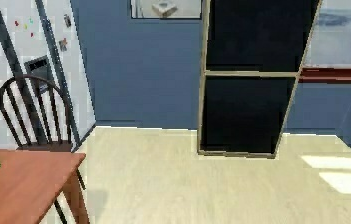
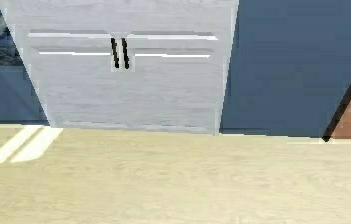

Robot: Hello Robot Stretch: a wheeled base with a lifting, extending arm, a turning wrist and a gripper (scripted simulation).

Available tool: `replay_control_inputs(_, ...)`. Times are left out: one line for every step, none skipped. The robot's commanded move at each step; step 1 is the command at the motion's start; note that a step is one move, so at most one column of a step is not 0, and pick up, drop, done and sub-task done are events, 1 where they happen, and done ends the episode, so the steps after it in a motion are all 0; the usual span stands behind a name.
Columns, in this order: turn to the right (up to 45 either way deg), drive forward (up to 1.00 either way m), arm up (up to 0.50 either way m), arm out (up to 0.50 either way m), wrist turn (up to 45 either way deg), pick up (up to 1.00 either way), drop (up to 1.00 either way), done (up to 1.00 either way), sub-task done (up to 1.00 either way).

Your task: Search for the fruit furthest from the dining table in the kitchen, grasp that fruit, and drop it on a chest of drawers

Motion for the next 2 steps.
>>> replay_control_inputs(6.0,0.0,0.0,0.0,0.0,0.0,0.0,0.0,0.0)
replay_control_inputs(0.0,0.2,0.0,0.0,0.0,0.0,0.0,0.0,0.0)
